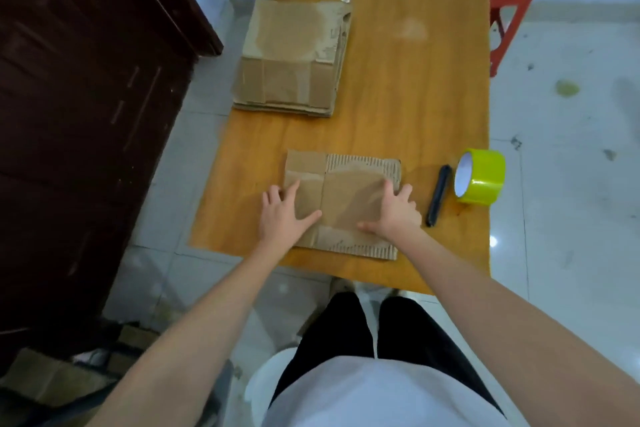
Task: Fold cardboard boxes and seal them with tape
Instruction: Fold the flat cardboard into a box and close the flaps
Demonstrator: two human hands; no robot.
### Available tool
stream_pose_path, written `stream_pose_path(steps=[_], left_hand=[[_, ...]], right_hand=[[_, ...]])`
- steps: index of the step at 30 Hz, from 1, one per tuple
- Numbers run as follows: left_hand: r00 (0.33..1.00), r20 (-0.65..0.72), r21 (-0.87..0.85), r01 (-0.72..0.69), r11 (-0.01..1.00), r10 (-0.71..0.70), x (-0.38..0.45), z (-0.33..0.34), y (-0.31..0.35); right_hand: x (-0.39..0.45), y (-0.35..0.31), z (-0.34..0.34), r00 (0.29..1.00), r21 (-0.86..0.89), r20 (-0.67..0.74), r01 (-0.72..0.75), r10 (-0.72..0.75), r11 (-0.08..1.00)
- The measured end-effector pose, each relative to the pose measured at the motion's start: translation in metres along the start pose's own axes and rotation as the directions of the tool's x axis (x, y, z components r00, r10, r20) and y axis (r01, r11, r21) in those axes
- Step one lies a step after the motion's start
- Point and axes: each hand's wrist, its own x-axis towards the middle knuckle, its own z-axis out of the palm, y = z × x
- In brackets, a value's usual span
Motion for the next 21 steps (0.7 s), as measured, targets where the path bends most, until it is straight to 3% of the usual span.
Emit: stream_pose_path(steps=[7, 9, 13, 18, 21], left_hand=[[0.987, -0.163, -0.044, -0.004, 0.999, -0.003, -0.012, 0.024, -0.01], [0.985, -0.172, -0.047, 0.017, 0.999, -0.024, -0.014, 0.024, -0.004], [0.996, -0.089, 0.027, 0.031, 0.999, -0.029, -0.019, 0.018, 0.002], [0.995, 0.069, 0.137, 0.066, 0.988, -0.075, -0.014, 0.009, 0.009], [0.984, 0.137, 0.16, 0.095, 0.983, -0.117, -0.008, 0.005, 0.02]], right_hand=[[-0.008, -0.009, 0.006, 1.0, -0.083, -0.021, 0.001, -0.002, 0.997], [-0.008, -0.012, 0.0, 0.999, -0.234, -0.042, -0.001, -0.009, 0.972], [-0.011, -0.013, 0.008, 0.979, -0.573, -0.116, 0.073, -0.168, 0.817], [0.0, -0.012, 0.004, 0.942, -0.576, 0.082, 0.311, -0.325, 0.756], [0.003, -0.025, 0.004, 0.952, -0.59, 0.083, 0.286, -0.296, 0.755]])
